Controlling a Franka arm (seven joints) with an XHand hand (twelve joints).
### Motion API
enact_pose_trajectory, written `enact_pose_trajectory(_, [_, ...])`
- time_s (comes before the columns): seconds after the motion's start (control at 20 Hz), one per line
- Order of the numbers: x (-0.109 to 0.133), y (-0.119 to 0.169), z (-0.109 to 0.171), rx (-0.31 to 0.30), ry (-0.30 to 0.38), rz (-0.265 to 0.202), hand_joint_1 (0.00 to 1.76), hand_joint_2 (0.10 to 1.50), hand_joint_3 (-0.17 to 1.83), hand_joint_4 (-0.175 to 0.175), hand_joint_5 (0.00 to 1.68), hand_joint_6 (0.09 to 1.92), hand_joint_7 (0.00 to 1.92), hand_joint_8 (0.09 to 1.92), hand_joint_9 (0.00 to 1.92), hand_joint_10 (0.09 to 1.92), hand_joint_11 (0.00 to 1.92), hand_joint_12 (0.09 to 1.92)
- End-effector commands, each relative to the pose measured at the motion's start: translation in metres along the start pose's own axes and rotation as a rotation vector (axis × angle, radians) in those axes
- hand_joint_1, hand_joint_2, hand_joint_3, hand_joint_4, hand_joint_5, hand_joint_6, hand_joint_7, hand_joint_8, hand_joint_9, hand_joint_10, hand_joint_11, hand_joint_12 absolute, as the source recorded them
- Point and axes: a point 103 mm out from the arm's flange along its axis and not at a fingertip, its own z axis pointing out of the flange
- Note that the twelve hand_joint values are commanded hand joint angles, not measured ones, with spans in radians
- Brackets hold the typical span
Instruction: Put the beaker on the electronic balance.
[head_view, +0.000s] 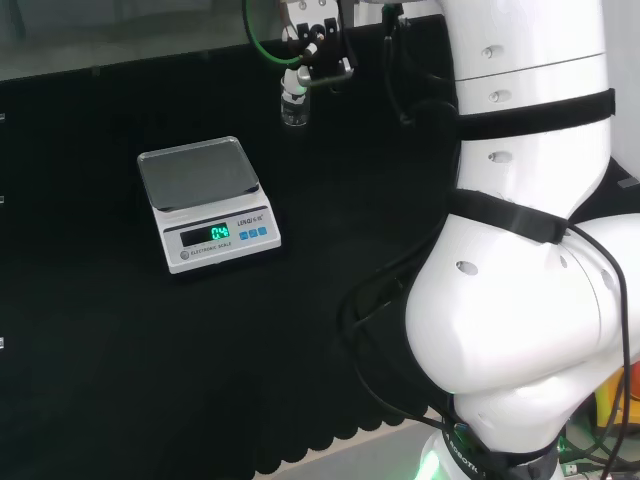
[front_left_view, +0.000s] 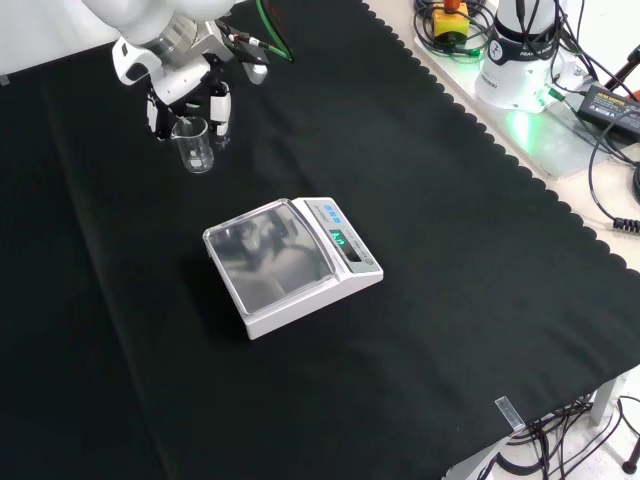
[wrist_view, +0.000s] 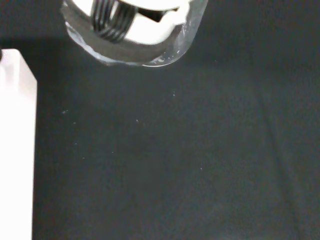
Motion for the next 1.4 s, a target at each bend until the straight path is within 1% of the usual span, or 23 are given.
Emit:
enact_pose_trajectory(0.05, [0.016, -0.003, -0.006, -0.006, -0.009, -0.023, 1.08, 0.75, 0.56, -0.175, 0.85, 0.74, 0.94, 0.73, 1.38, 0.20, 1.44, 0.64])
enact_pose_trajectory(0.2, [0.025, -0.004, -0.005, -0.002, -0.028, -0.034, 1.07, 0.75, 0.56, -0.175, 0.85, 0.74, 0.94, 0.72, 1.38, 0.20, 1.44, 0.64])
enact_pose_trajectory(0.25, [0.030, -0.004, -0.007, -0.004, -0.026, -0.063, 1.07, 0.75, 0.56, -0.175, 0.85, 0.74, 0.94, 0.72, 1.38, 0.20, 1.44, 0.64])
enact_pose_trajectory(0.4, [0.042, -0.003, -0.009, 0.003, -0.022, -0.094, 1.07, 0.75, 0.56, -0.175, 0.85, 0.74, 0.94, 0.72, 1.38, 0.20, 1.44, 0.64])
enact_pose_trajectory(0.65, [0.059, -0.004, -0.011, -0.001, -0.021, -0.126, 1.06, 0.75, 0.56, -0.175, 0.85, 0.74, 0.94, 0.72, 1.38, 0.20, 1.44, 0.64])
enact_pose_trajectory(0.7, [0.064, -0.004, -0.013, 0.007, -0.020, -0.108, 1.06, 0.75, 0.56, -0.175, 0.85, 0.74, 0.94, 0.72, 1.38, 0.19, 1.44, 0.64])
enact_pose_trajectory(0.75, [0.067, -0.005, -0.014, 0.003, -0.020, -0.112, 1.06, 0.75, 0.56, -0.175, 0.85, 0.74, 0.94, 0.72, 1.38, 0.19, 1.44, 0.64])
enact_pose_trajectory(0.8, [0.071, -0.007, -0.016, 0.001, -0.025, -0.120, 1.06, 0.75, 0.56, -0.175, 0.85, 0.74, 0.94, 0.72, 1.38, 0.19, 1.44, 0.64])
enact_pose_trajectory(0.85, [0.075, -0.008, -0.018, -0.005, -0.032, -0.139, 1.06, 0.75, 0.56, -0.175, 0.84, 0.74, 0.94, 0.72, 1.38, 0.19, 1.44, 0.64])
enact_pose_trajectory(1.0, [0.094, -0.014, -0.020, -0.013, -0.043, -0.158, 1.05, 0.75, 0.56, -0.175, 0.84, 0.74, 0.94, 0.72, 1.37, 0.19, 1.44, 0.64])
enact_pose_trajectory(1.05, [0.100, -0.015, -0.021, -0.008, -0.045, -0.171, 1.05, 0.75, 0.56, -0.175, 0.84, 0.74, 0.94, 0.72, 1.37, 0.19, 1.43, 0.64])
enact_pose_trajectory(1.1, [0.109, -0.017, -0.021, -0.016, -0.044, -0.202, 1.05, 0.75, 0.56, -0.175, 0.84, 0.74, 0.94, 0.72, 1.37, 0.19, 1.43, 0.64])
enact_pose_trajectory(1.15, [0.115, -0.018, -0.021, -0.017, -0.045, -0.213, 1.05, 0.75, 0.56, -0.175, 0.84, 0.74, 0.94, 0.72, 1.37, 0.19, 1.43, 0.64])
enact_pose_trajectory(1.4, [0.137, -0.023, -0.015, -0.003, -0.049, -0.234, 1.04, 0.75, 0.56, -0.175, 0.84, 0.74, 0.94, 0.72, 1.37, 0.19, 1.43, 0.64])
